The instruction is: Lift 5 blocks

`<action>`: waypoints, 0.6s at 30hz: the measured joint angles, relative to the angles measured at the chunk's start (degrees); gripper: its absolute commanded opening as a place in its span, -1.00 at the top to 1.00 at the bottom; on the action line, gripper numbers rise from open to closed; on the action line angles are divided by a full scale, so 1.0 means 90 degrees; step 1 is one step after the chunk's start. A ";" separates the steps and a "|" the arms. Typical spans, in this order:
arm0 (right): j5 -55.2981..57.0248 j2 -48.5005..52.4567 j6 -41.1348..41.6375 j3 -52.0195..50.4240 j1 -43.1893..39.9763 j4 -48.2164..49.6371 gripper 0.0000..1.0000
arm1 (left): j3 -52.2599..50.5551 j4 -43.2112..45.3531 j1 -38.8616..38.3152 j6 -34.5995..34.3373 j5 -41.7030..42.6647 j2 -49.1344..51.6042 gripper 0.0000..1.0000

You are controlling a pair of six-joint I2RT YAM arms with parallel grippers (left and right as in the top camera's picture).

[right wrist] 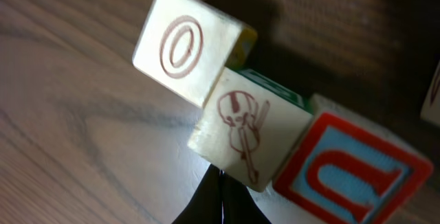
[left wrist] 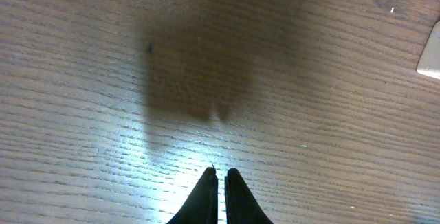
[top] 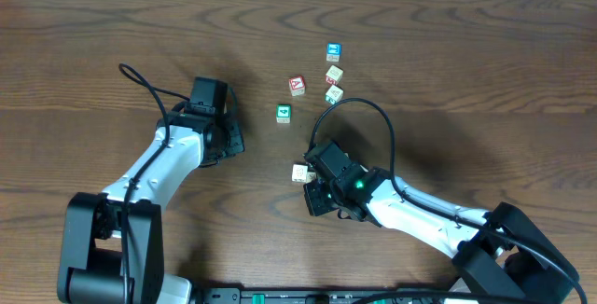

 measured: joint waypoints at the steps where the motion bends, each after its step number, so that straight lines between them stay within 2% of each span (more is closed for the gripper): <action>1: 0.0022 0.0000 -0.0007 0.0000 0.0000 0.0046 0.98 | 0.0000 0.0000 0.0000 0.0000 0.0000 0.0000 0.85; 12: 0.0136 0.0000 -0.0114 0.0000 0.0000 0.0104 0.97 | 0.0000 -0.0010 0.0000 0.0000 0.0002 0.0000 0.85; 18: 0.0102 0.0000 -0.0163 -0.0002 0.0010 -0.0260 0.97 | 0.0000 -0.0017 0.0000 0.0000 0.0000 0.0000 0.85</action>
